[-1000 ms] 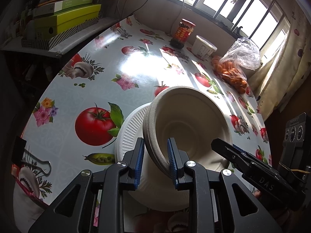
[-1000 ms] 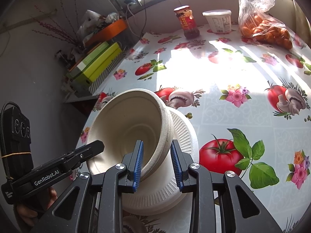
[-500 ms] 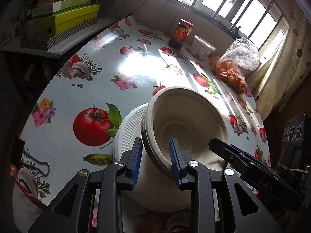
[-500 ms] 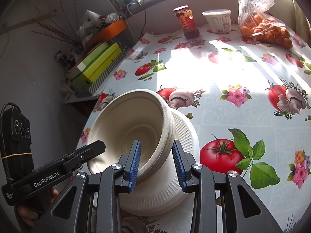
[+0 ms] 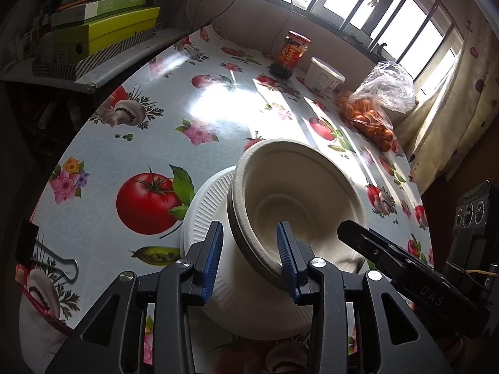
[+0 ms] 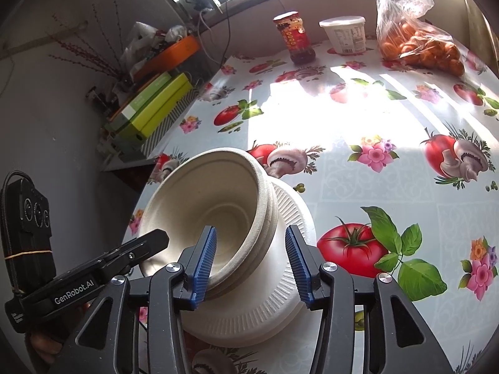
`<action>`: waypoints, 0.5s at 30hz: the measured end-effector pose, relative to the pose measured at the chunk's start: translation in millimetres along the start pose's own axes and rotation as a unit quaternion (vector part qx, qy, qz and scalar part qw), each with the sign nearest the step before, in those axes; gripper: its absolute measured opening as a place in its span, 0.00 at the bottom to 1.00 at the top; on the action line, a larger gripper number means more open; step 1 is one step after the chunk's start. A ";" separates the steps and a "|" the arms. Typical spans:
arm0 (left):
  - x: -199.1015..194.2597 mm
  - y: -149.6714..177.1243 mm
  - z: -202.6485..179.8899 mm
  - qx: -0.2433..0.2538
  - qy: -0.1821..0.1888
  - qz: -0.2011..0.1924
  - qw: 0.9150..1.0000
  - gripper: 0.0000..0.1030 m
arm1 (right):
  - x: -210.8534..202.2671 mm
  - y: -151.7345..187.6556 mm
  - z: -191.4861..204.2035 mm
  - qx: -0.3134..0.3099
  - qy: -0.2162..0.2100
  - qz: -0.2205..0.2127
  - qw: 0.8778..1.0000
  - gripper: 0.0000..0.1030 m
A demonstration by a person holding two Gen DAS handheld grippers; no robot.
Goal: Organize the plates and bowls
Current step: 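Open both tools to release the bowl stack on the plates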
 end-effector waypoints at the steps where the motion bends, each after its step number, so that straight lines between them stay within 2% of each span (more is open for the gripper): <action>1: -0.4 0.4 -0.3 0.000 0.000 -0.001 1.000 0.37 | 0.0 0.2 -0.1 0.000 0.000 0.000 1.000 0.45; 3: -0.2 0.6 -2.4 0.001 0.003 -0.002 1.000 0.42 | -0.4 0.0 -0.6 0.001 0.001 -0.001 1.000 0.47; 15: -6.0 -0.2 -4.0 0.006 0.010 -0.010 1.000 0.43 | -11.6 1.4 0.4 -0.005 0.007 -0.018 1.000 0.52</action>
Point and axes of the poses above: each gripper's, at about its wrist camera, not at the fingertips, and x roughly the way its jaws point, z to its left, y to its underside, the point moved 5 cm from there along x, roughly the way its jaws point, and after that the axes turned 1 degree about z, right-handed, at the moved point
